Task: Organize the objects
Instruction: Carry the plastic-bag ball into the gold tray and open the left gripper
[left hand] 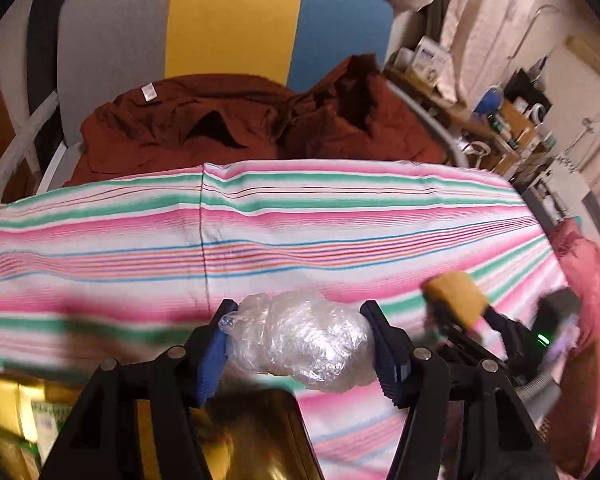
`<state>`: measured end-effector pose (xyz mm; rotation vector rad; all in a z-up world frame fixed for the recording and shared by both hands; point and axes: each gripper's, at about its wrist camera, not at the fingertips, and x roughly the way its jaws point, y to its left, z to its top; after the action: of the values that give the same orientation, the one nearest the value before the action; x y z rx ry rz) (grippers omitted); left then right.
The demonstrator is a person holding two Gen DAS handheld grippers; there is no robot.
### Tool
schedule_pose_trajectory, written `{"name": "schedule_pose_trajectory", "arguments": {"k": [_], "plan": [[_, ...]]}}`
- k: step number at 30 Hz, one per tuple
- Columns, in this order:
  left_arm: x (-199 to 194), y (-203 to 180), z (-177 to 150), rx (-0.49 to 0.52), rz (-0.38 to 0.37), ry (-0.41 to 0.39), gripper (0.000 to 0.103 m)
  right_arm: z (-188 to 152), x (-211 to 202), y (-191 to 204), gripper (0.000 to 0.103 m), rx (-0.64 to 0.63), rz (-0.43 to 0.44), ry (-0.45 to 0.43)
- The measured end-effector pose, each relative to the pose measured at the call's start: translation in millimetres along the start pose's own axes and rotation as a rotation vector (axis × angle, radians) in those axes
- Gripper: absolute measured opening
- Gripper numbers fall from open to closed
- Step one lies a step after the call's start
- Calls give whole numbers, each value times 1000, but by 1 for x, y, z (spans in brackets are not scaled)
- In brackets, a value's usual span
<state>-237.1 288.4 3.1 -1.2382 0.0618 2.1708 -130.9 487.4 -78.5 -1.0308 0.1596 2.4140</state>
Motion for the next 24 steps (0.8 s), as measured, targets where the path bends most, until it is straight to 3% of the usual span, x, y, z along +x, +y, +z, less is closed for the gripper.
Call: {"name": "schedule_pose_trajectory", "arguments": {"k": [8, 14, 18, 24], "plan": [[-64, 12, -52, -94, -114, -53, 63, 0, -2, 4, 64, -19, -20, -6], [-91, 23, -86, -79, -87, -83, 63, 0, -6, 5, 64, -26, -26, -22], [-86, 36, -103, -115, -86, -53, 63, 1, -11, 10, 64, -51, -36, -46], [-68, 40, -102, -133, -91, -31, 63, 0, -22, 15, 63, -73, -21, -99]]}}
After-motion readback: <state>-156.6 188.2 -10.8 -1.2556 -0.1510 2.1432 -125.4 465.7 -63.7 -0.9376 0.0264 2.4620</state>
